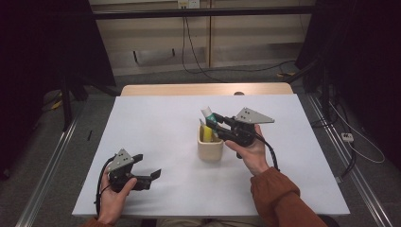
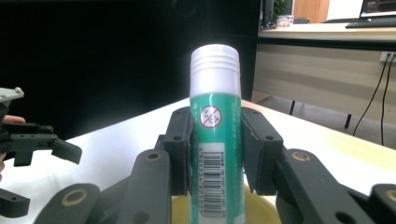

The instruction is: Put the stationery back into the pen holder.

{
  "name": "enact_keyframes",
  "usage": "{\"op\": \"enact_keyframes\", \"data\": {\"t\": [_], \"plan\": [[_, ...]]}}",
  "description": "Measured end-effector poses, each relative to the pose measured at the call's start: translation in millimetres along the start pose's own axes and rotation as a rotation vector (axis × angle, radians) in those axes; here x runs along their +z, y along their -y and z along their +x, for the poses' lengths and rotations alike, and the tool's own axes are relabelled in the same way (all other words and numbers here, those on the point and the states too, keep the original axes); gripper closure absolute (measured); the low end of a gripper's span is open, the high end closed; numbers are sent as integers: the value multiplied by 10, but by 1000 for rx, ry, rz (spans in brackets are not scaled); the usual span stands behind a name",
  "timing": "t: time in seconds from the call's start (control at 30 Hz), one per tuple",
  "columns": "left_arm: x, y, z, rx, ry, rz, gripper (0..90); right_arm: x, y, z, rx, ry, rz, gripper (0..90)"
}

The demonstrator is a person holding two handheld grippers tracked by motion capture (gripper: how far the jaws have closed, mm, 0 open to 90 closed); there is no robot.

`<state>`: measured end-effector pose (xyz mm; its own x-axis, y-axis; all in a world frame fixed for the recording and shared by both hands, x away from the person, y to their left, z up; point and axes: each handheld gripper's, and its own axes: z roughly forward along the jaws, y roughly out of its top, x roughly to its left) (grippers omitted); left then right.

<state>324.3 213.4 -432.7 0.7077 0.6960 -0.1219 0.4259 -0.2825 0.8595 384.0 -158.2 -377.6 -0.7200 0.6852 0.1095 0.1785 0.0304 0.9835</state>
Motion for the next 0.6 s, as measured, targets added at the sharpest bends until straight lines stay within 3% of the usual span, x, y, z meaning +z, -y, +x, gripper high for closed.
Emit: {"op": "enact_keyframes", "data": {"t": [0.6], "plan": [[-1,-2,-1,4,4,0,72,60,153,7,14,-11,42,662]]}}
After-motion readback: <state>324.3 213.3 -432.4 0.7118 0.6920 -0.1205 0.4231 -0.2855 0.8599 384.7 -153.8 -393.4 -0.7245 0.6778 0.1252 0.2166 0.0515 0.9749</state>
